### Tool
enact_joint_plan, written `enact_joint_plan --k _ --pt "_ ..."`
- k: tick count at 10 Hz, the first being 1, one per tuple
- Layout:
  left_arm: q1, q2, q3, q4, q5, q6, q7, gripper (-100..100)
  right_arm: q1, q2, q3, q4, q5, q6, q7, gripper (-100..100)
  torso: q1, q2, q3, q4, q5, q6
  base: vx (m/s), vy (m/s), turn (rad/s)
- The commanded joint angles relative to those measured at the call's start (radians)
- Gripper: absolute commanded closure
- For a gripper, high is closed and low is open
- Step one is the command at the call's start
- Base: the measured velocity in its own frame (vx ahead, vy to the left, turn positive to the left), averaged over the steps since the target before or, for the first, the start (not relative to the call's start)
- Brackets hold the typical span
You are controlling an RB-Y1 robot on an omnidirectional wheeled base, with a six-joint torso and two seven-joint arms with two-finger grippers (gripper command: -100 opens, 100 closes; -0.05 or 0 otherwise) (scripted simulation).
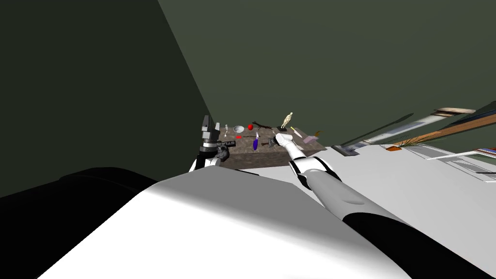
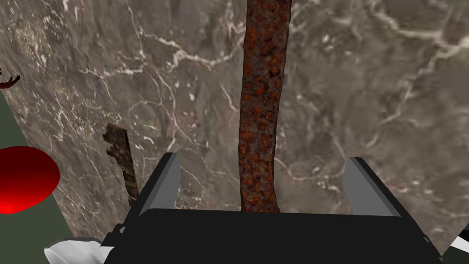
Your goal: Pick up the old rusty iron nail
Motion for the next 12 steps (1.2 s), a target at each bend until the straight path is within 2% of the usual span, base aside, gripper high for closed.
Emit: enact_joint_plan --k 1,2,3,7,8,9,10,11,12 --pt "0.0 0.0 0.0 0.0 0.0 0.0 0.0 0 0.006 0.006 0.005 0.025 -0.005 0.03 0.015 -100 0.0 0.0 0.0 0.0 0.0 0.0 0.048 0.009 0.01" --pt "0.0 0.0 0.0 0.0 0.0 0.0 0.0 0 0.002 0.004 0.002 0.021 -0.004 0.019 0.011 -100 0.0 0.0 0.0 0.0 0.0 0.0 0.022 0.003 0.002" --pt "0.0 0.0 0.0 0.0 0.0 0.0 0.0 0 0.003 0.005 0.003 0.023 -0.005 0.023 0.014 100 0.0 0.001 0.001 0.0 0.0 0.0 0.0 0.0 0.0" --pt "0.0 0.0 0.0 0.0 0.0 0.0 0.0 0 0.002 0.004 0.001 0.023 -0.006 0.022 0.011 100 -0.001 0.003 0.001 0.0 0.0 -0.001 0.0 0.0 0.0" --pt "0.0 0.0 0.0 0.0 0.0 0.0 0.0 0 0.002 0.004 0.001 0.023 -0.005 0.023 0.011 0 -0.001 0.003 0.001 0.0 0.0 -0.001 0.0 0.0 0.0" --pt "0.0 0.0 0.0 0.0 0.0 0.0 0.0 0 -0.02 0.002 -0.005 0.016 0.001 -0.006 0.007 100 -0.001 0.003 0.001 0.0 0.0 -0.001 -0.047 -0.006 -0.015" --pt "0.0 0.0 0.0 0.0 0.0 0.0 0.0 0 -0.028 0.001 -0.007 0.013 0.002 -0.017 0.004 100 -0.002 0.005 0.003 0.001 0.0 0.0 -0.075 -0.023 -0.017" --pt "0.0 0.0 0.0 0.0 0.0 0.0 0.0 0 -0.023 0.005 -0.005 0.025 0.001 0.001 0.012 100 -0.003 0.007 0.004 0.001 -0.001 0.0 -0.032 -0.013 0.003" --pt "0.0 0.0 0.0 0.0 0.0 0.0 0.0 0 -0.025 0.005 -0.005 0.026 0.001 -0.002 0.012 0 -0.002 0.006 0.003 0.001 -0.001 0.0 -0.006 -0.002 0.0"
